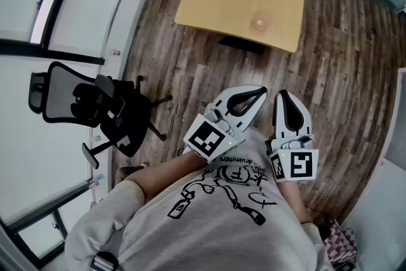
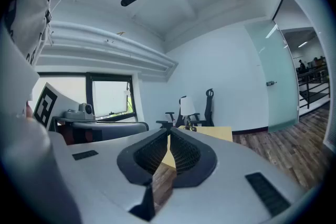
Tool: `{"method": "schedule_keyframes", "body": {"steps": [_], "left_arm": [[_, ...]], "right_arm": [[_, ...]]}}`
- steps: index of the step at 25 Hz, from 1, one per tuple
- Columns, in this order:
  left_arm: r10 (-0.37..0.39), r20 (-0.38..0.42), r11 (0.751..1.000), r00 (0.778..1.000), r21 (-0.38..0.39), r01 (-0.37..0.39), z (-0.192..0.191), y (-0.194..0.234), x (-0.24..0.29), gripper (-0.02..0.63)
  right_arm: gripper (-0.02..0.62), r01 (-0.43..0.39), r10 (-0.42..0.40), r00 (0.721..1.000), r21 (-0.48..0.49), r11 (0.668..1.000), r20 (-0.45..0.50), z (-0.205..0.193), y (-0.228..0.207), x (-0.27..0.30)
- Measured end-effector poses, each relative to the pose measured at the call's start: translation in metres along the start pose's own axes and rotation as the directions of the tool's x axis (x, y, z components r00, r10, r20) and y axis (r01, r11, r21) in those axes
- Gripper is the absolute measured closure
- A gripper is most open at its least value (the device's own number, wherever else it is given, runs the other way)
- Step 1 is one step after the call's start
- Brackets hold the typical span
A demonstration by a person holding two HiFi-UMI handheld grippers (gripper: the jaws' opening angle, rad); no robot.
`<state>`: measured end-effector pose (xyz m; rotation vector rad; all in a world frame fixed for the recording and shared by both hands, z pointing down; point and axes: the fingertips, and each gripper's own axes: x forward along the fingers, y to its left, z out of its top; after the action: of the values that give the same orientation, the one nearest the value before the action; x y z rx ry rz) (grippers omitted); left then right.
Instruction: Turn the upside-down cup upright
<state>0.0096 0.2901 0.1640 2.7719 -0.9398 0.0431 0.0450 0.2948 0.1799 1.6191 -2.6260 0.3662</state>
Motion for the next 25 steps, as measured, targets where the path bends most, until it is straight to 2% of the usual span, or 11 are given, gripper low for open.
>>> {"method": "schedule_keyframes", "body": {"steps": [12,25], "left_arm": [[0.018,-0.004,1.000,1.000,-0.007,-0.018,-0.006,-0.014,0.011,0.597],[0.047,-0.004,0.998,0.999,-0.034,-0.047,-0.004,0.033,0.026,0.597]], "right_arm": [[0.560,-0.027,0.027,1.000,0.012,1.000,-0.012,-0.005,-0.015,-0.008],[0.560,-0.035,0.036,0.999,0.011,0.999,-0.039,-0.004,-0.027,0.029]]}}
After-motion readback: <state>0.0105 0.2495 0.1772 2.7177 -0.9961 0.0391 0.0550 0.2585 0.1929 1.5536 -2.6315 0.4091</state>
